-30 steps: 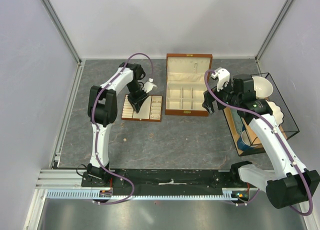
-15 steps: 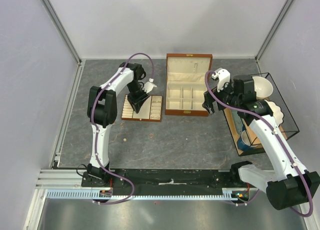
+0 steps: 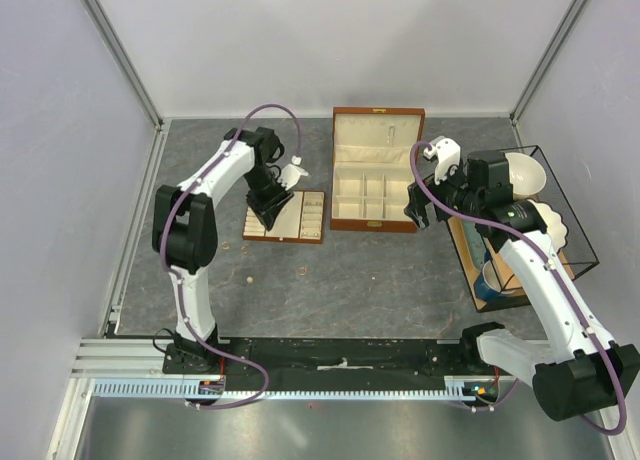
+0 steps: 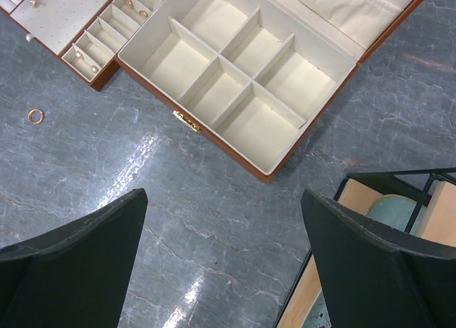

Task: Organize the mixed jewelry
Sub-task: Place the jewelry in the compartment layer.

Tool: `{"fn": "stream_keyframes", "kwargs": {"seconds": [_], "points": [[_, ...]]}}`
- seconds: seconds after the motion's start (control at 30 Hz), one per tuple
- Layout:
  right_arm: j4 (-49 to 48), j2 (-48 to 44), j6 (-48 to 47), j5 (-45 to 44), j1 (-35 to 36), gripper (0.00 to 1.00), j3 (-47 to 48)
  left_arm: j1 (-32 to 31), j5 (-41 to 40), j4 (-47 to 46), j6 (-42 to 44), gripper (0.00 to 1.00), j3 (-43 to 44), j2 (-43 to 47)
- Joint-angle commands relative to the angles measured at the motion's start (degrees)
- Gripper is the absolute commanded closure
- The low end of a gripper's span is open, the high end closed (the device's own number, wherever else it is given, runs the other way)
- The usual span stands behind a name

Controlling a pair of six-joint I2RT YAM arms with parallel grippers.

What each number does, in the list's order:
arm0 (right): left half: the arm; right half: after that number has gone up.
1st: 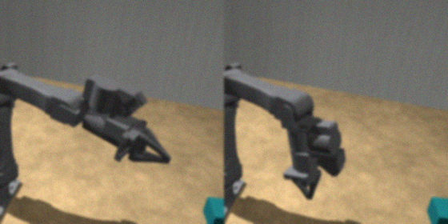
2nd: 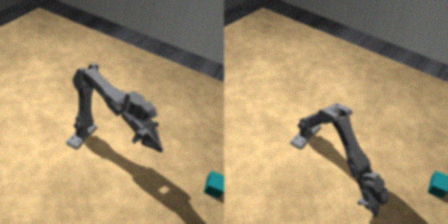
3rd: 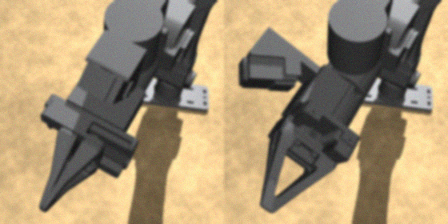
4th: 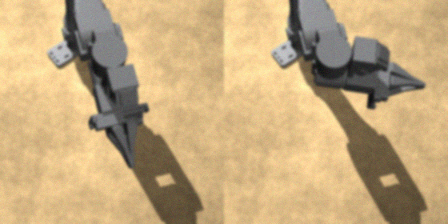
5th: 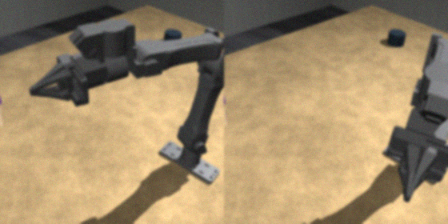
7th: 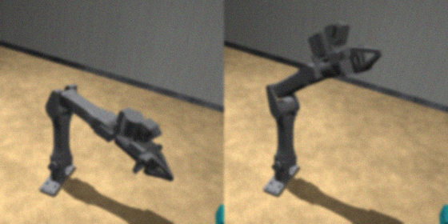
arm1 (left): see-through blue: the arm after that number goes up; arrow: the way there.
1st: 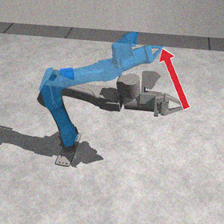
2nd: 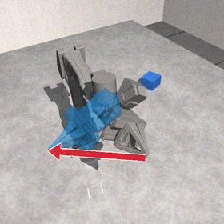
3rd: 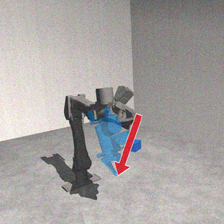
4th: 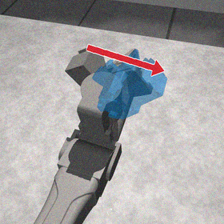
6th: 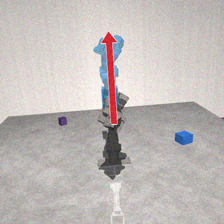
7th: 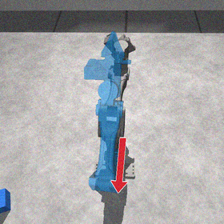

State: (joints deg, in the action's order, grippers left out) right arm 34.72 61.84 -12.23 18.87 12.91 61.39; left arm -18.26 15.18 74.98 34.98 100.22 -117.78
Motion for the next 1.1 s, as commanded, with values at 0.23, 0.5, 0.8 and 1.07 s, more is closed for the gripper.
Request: {"fn": "stream_keyframes", "kwargs": {"seconds": [0.23, 0.5, 0.8, 1.07], "points": [[-1.67, -0.5, 0.36, 1.96, -0.07, 0.02, 0.31, -0.55, 4.42, -21.88, 0.18, 0.59, -16.81, 12.74], [-1.58, -0.32, 0.63, 3.19, 0.01, 0.02, 0.93, -0.55, 2.14, -29.45, -3.25, 0.57, -18.93, 14.07], [-2.38, -1.11, 0.63, 3.89, 0.01, 0.02, -0.48, 0.24, 2.57, -38.49, -3.08, 0.55, -26.83, 18.37], [-2.38, -2.08, 0.63, 3.89, 0.01, 0.02, -0.74, 3.05, 5.65, -45.79, -3.78, 0.55, -35.17, 23.37]]}}
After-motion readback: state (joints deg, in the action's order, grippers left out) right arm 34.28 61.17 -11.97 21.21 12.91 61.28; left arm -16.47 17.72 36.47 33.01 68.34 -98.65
